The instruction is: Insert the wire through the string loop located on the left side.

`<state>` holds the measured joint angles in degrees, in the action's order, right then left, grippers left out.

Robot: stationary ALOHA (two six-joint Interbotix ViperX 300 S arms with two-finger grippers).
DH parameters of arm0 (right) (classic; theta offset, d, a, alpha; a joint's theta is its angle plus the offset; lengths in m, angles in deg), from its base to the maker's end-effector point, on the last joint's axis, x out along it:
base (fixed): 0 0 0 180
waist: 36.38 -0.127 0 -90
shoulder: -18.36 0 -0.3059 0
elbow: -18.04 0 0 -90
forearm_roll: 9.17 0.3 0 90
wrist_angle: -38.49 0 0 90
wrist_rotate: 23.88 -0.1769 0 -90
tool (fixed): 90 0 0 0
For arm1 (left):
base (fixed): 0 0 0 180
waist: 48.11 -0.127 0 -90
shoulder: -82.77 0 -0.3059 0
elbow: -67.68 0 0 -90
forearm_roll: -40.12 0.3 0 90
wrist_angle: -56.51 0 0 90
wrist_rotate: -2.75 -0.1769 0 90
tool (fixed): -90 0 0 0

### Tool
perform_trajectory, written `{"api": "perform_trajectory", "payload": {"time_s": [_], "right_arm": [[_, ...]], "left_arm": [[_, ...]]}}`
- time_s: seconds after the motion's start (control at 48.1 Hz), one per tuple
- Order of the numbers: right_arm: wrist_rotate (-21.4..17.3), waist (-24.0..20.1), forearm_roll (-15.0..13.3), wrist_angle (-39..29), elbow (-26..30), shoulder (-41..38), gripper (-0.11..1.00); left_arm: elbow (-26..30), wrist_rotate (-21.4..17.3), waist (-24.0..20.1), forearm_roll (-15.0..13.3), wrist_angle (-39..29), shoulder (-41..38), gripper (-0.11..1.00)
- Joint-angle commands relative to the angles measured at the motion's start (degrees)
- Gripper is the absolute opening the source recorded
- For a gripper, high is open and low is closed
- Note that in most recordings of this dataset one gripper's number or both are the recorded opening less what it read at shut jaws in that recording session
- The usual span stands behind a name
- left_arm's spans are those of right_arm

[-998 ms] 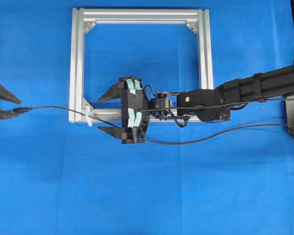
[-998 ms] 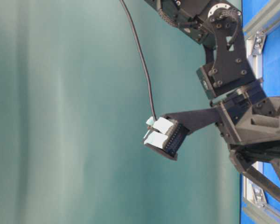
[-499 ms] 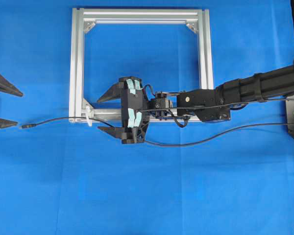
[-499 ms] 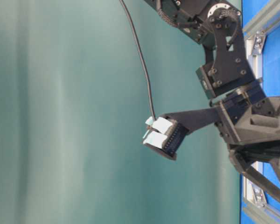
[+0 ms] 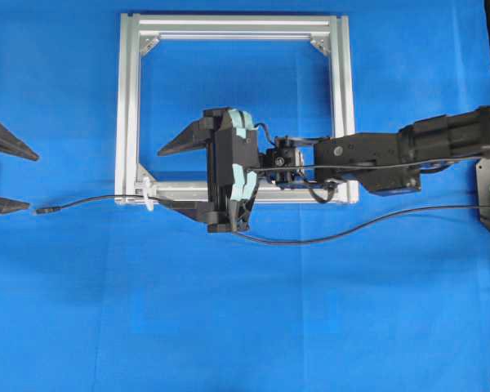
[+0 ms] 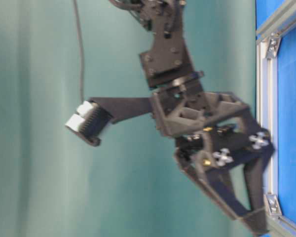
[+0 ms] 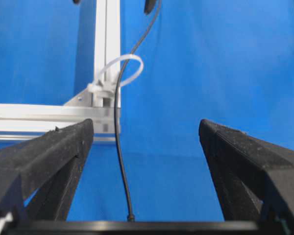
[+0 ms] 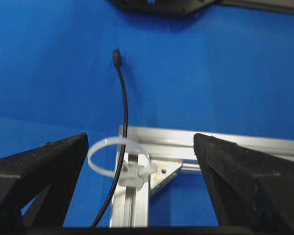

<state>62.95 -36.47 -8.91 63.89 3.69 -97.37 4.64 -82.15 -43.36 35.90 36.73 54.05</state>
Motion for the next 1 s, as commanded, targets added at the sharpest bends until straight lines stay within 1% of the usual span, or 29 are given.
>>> {"api": "perform_trajectory", "payload": {"time_s": [0.0, 0.187, 0.416, 0.978], "right_arm": [[-0.1, 0.1, 0.0, -0.5, 1.1, 3.3, 0.96], [-0.2, 0.1, 0.1, -2.5, 1.7, 5.6, 0.96], [-0.4, 0.1, 0.2, -3.3, 2.1, 8.1, 0.96], [-0.4, 0.1, 0.1, -4.5, 2.0, 8.3, 0.96]], "left_arm": [[0.7, -0.2, 0.1, 0.3, 1.0, -0.4, 0.84], [0.7, -0.3, 0.0, 0.9, 2.3, -0.4, 0.84], [0.7, -0.4, -1.1, 0.9, 3.9, -0.4, 0.84], [0.6, -0.4, -1.6, 0.9, 4.9, -0.4, 0.84]]}}
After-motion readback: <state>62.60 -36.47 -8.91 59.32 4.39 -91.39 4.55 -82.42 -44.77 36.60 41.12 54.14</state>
